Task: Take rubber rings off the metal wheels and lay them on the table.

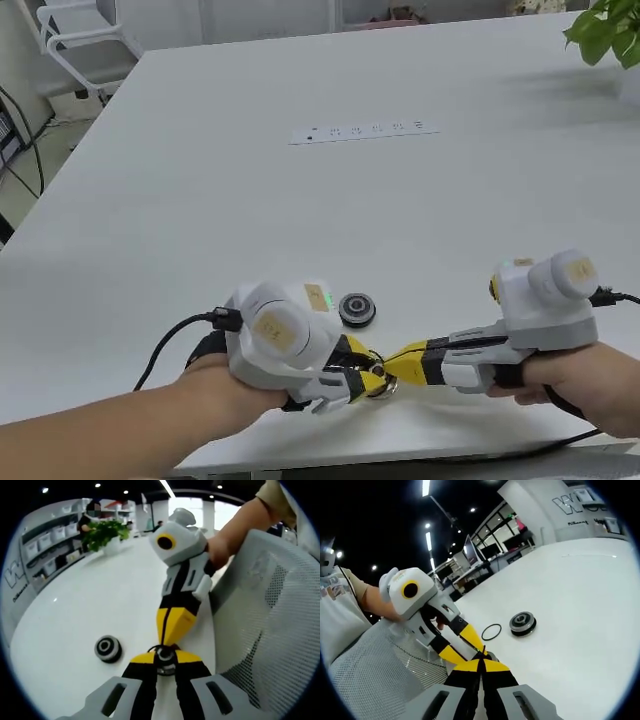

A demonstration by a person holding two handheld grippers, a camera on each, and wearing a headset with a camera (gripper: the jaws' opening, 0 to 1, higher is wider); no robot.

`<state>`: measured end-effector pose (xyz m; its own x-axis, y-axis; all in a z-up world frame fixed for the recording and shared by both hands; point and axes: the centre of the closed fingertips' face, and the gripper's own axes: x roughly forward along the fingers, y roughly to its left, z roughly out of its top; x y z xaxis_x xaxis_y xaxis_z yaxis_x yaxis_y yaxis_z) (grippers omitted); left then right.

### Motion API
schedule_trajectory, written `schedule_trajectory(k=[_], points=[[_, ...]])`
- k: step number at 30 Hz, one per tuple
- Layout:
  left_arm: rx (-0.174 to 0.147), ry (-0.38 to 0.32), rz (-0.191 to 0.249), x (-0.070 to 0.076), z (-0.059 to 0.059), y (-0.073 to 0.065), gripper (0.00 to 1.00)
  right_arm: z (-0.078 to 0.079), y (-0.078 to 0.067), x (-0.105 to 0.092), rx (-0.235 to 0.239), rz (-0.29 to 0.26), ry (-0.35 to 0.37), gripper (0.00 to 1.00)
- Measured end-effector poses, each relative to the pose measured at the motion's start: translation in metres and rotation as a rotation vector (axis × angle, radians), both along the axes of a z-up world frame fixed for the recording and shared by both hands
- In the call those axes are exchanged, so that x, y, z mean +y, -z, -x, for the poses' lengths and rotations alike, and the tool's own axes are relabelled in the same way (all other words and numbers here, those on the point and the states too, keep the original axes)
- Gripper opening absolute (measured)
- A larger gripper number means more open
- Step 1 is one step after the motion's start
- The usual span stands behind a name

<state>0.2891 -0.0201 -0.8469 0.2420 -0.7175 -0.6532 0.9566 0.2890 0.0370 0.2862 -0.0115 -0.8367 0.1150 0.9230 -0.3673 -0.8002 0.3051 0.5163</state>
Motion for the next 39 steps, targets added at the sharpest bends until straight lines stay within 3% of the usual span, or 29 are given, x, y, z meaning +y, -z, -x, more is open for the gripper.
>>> schedule_trajectory(k=[11, 22, 39], points=[[0.025, 0.004, -0.001, 0.002, 0.002, -0.003, 0.17, 0.001, -0.004, 0.001, -0.008, -0.010, -0.003, 0.00], [0.035, 0.018, 0.026, 0.003, 0.010, -0.019, 0.25, 0.000, -0.012, -0.001, -0.011, -0.028, 0.004, 0.00], [0.048, -0.053, 0.097, 0.032, 0.013, -0.053, 0.35, -0.002, -0.032, 0.005, -0.029, -0.057, -0.015, 0.00]])
